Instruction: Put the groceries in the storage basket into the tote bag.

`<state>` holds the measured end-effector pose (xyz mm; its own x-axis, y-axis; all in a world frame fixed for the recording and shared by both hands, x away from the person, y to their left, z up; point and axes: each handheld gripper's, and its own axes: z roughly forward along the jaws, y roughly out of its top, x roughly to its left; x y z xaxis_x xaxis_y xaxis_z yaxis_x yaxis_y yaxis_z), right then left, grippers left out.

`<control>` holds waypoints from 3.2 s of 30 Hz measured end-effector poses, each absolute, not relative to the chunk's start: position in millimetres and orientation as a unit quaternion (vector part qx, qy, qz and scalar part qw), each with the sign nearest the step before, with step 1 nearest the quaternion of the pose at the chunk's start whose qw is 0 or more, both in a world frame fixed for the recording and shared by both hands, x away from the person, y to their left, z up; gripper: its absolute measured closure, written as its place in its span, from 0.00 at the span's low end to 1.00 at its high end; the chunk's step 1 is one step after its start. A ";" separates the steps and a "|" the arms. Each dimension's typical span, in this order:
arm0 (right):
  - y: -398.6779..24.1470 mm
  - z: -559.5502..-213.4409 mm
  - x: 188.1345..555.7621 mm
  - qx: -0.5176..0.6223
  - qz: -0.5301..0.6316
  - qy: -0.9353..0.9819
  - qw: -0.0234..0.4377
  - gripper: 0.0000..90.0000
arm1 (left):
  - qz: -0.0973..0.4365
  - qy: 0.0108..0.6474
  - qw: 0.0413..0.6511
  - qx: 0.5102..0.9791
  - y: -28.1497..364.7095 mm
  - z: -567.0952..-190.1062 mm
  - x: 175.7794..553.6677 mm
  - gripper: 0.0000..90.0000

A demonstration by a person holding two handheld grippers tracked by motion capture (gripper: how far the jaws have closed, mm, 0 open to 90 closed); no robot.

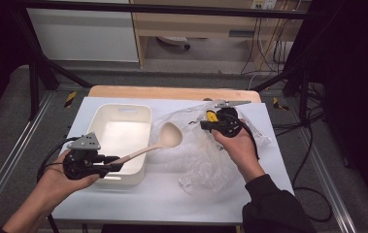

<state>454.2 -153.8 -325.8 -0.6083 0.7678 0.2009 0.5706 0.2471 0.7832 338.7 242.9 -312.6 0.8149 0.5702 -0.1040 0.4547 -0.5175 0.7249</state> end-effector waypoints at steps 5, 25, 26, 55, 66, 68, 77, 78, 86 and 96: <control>-156.7 -324.4 454.6 0.429 0.441 0.780 0.114 1.00 | 0.068 0.289 0.388 0.873 235.3 -316.1 338.7 0.78; -169.2 -324.2 457.3 0.441 0.444 0.771 0.121 1.00 | 0.044 0.268 0.377 0.885 200.3 -327.1 336.6 0.78; -170.0 -324.2 457.5 0.443 0.443 0.770 0.121 1.00 | 0.043 0.267 0.378 0.885 199.0 -327.5 336.2 0.78; -177.9 -320.4 450.8 0.440 0.454 0.765 0.122 1.00 | 0.077 0.277 0.349 0.892 117.3 -341.4 391.8 0.78; -176.3 -318.7 451.0 0.436 0.459 0.764 0.123 1.00 | 0.112 0.294 0.355 0.880 85.8 -354.2 409.2 0.78; -175.6 -318.6 450.7 0.437 0.459 0.764 0.121 1.00 | 0.120 0.297 0.360 0.876 81.3 -357.3 411.6 0.78; -173.8 -320.3 452.6 0.437 0.456 0.766 0.120 1.00 | 0.120 0.300 0.372 0.870 62.5 -369.1 413.3 0.78; -173.1 -320.4 452.7 0.437 0.456 0.766 0.120 1.00 | 0.122 0.297 0.371 0.871 60.3 -370.1 413.0 0.78; -169.5 -320.3 453.7 0.434 0.457 0.767 0.116 1.00 | 0.126 0.289 0.374 0.872 47.9 -378.7 411.6 0.78; -169.0 -317.3 452.9 0.431 0.460 0.768 0.117 1.00 | 0.136 0.289 0.376 0.870 39.3 -389.9 414.2 0.78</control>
<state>452.9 -169.0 -317.3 -0.6019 0.7687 0.2163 0.5540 0.2068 0.8064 414.2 39.3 -389.9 0.7962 0.6047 0.0204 0.4000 -0.5513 0.7322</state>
